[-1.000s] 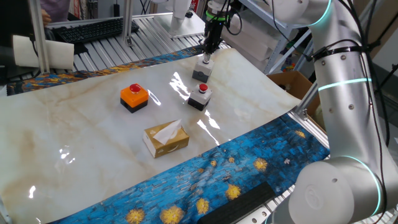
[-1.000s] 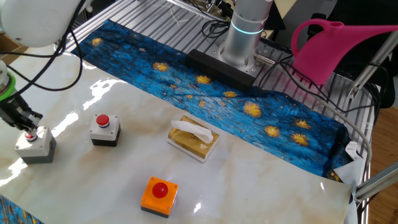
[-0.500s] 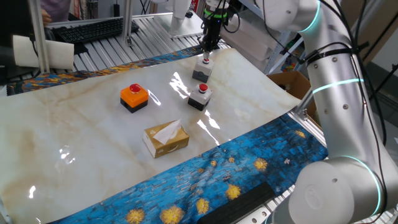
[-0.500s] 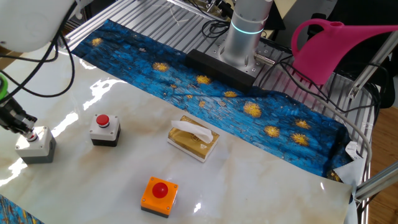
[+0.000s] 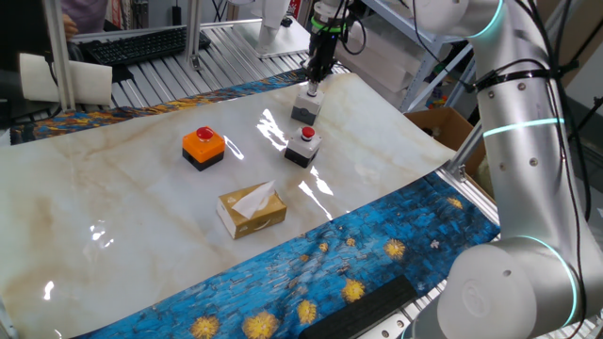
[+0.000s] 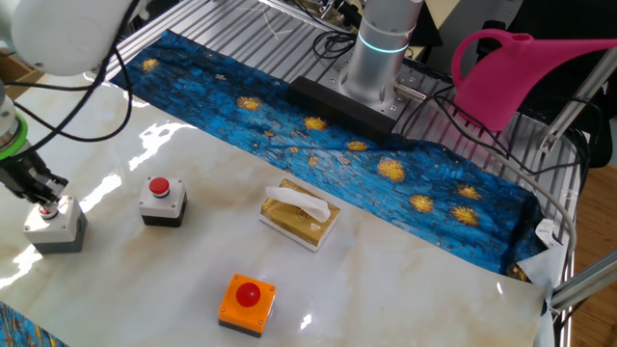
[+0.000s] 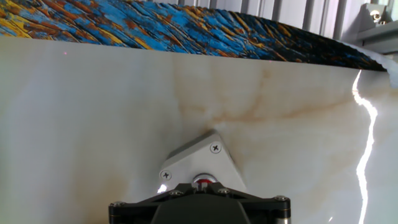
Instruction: Press three buttons from left to right in sequence
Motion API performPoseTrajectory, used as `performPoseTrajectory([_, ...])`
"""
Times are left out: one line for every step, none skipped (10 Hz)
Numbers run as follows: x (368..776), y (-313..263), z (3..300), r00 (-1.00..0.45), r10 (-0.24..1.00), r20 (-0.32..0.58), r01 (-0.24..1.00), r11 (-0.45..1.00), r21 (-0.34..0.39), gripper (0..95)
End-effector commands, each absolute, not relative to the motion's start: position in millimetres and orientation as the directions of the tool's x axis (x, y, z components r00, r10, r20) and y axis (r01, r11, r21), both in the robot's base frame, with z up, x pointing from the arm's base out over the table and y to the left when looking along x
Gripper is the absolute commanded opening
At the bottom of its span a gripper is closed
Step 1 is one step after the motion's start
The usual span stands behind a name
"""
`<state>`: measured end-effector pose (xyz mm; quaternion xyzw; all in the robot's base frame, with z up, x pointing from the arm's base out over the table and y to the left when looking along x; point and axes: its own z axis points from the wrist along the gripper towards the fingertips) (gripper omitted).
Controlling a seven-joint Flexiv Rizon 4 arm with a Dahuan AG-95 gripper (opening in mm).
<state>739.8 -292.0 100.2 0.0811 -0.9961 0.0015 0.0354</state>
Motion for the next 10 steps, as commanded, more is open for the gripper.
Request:
performPoseTrajectory([744,-294,100,-0.982,-0.174,0.073,-0.174,0.985,0.005,0.0])
performPoseTrajectory([744,-294,100,-0.982,-0.177,0.07,-0.177,0.984,0.003,0.0])
performPoseTrajectory([744,-294,100,-0.981,-0.184,0.062,-0.185,0.983,0.0,0.0])
performPoseTrajectory([744,-294,100,-0.979,-0.196,0.06,-0.197,0.98,-0.011,0.0])
performPoseTrajectory([744,-294,99,-0.978,-0.198,0.057,-0.199,0.98,-0.013,0.0])
performPoseTrajectory([744,-295,99,-0.978,-0.202,0.058,-0.203,0.979,-0.012,0.0])
performPoseTrajectory([744,-295,98,-0.976,-0.21,0.055,-0.211,0.977,-0.014,0.0])
performPoseTrajectory([744,-295,93,-0.975,-0.221,0.031,-0.221,0.975,-0.016,0.0])
performPoseTrajectory([743,-295,88,-0.972,-0.235,0.0,-0.235,0.972,-0.022,0.0])
performPoseTrajectory([743,-298,82,-0.97,-0.241,-0.025,-0.24,0.97,-0.029,0.0])
